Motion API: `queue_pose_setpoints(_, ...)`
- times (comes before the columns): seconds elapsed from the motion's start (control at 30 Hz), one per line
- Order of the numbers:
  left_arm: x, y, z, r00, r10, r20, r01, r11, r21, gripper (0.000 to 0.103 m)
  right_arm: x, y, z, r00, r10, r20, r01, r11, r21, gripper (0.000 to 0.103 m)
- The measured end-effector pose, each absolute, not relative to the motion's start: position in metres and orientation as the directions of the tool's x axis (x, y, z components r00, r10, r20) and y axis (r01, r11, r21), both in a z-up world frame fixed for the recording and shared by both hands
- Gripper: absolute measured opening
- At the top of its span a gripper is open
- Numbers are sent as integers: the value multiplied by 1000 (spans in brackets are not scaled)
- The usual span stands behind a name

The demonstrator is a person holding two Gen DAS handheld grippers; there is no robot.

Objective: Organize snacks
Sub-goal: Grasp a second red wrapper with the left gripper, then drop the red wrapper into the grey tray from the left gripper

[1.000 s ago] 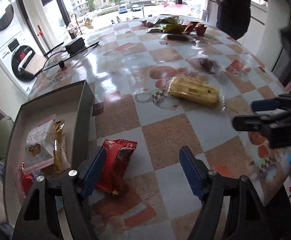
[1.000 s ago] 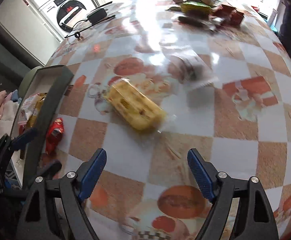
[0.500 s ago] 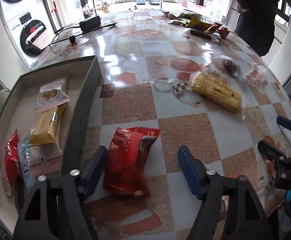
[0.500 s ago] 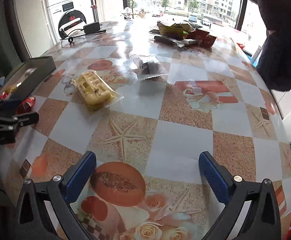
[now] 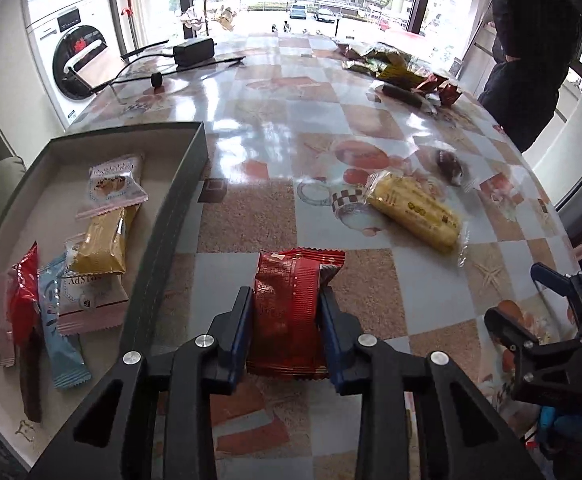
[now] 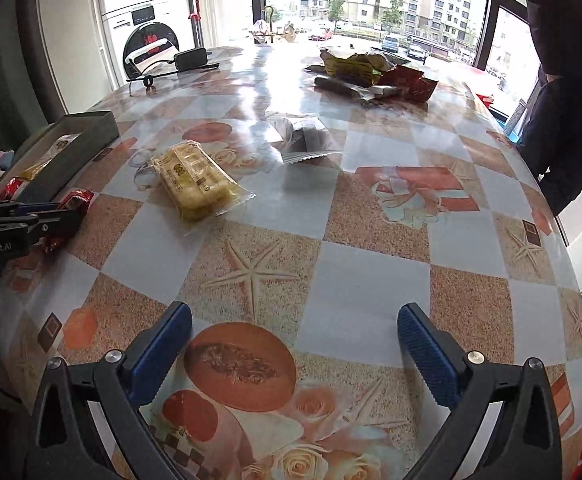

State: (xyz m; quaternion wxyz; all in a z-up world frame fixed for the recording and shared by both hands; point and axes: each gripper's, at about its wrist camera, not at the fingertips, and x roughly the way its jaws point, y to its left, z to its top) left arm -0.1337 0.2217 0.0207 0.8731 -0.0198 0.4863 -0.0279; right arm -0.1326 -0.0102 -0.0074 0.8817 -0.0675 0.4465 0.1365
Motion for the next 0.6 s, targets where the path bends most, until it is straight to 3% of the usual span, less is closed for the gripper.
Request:
queue_pose_setpoints(0.4,-144,248,62,623,-70,-779,-37,992,-120,35,-133,-8,-7,564,180,-806,-301,954,2,103)
queue_pose_setpoints(0.6,-147,299,74,650,29,-760,-185,975,-121,35,-133,-8,-7,565,180,-806,-301,954,2,103)
